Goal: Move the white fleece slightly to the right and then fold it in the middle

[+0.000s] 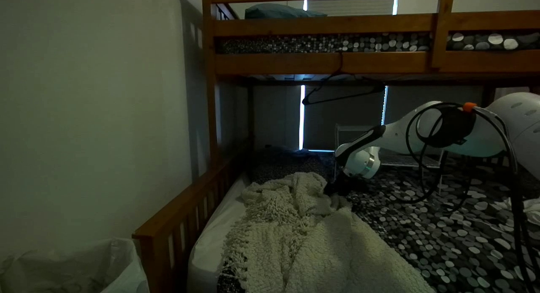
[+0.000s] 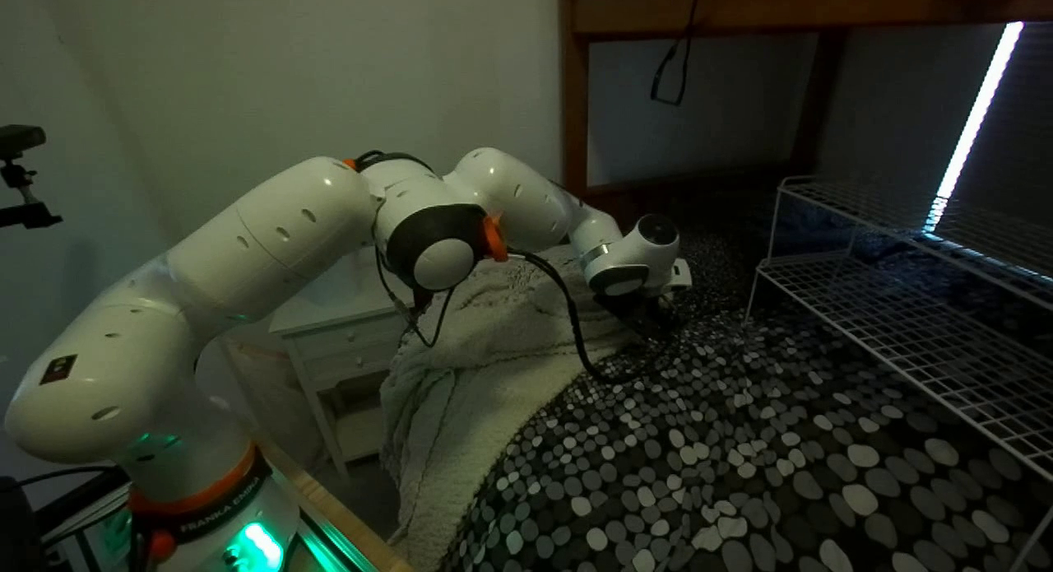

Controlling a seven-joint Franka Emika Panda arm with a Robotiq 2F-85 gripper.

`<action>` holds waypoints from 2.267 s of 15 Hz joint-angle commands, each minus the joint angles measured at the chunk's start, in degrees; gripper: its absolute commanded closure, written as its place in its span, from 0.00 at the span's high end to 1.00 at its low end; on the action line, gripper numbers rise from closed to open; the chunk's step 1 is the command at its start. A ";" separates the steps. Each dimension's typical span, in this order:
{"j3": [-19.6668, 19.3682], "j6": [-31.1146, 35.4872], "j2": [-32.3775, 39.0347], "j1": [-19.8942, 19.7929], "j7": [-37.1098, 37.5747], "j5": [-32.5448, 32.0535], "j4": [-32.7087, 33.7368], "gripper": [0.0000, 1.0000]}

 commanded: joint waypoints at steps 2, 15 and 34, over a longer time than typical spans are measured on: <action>0.48 -5.60 1.63 0.51 1.71 1.69 5.05 0.35; -3.24 -4.31 -7.70 -0.48 2.37 -0.25 8.01 0.03; -19.94 -27.74 -24.27 -1.42 14.72 -10.73 -1.40 0.03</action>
